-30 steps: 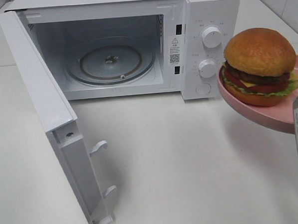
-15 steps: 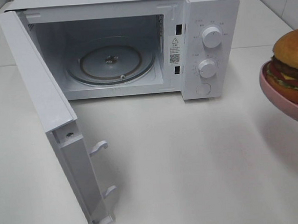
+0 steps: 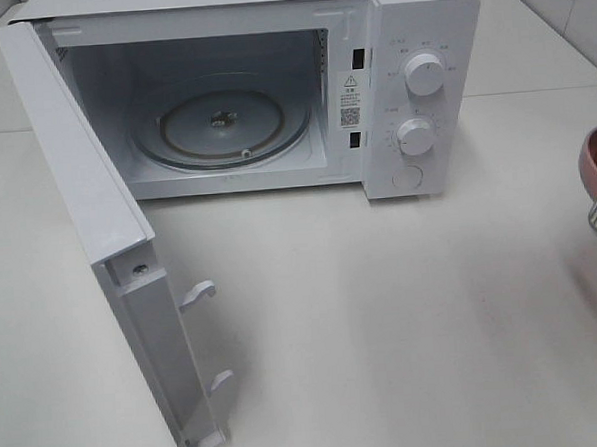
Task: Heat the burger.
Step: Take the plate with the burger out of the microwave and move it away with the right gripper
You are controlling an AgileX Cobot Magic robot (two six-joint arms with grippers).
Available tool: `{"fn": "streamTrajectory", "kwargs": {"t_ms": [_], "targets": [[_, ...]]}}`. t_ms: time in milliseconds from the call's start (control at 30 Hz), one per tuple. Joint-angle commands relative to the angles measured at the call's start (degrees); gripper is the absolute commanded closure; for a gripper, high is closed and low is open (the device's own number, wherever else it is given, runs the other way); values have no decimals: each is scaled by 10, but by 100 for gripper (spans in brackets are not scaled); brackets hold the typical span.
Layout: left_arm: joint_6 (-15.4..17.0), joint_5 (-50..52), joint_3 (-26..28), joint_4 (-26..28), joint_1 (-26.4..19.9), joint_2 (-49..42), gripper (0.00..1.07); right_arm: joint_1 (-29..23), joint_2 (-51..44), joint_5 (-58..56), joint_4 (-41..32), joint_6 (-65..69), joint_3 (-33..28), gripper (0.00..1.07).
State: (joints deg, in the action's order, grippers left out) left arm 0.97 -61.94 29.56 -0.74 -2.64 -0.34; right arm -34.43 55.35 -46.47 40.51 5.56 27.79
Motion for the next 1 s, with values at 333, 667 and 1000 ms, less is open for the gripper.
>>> {"fn": "streamTrajectory", "kwargs": {"t_ms": [333, 667, 1000], "targets": [[3, 7, 0, -1, 0, -9, 6, 3, 116, -41, 68, 225, 16, 107], [3, 7, 0, -1, 0, -9, 6, 3, 225, -85, 78, 367, 70, 107], [3, 7, 0, -1, 0, -9, 6, 3, 330, -83, 105, 449, 87, 107]]}}
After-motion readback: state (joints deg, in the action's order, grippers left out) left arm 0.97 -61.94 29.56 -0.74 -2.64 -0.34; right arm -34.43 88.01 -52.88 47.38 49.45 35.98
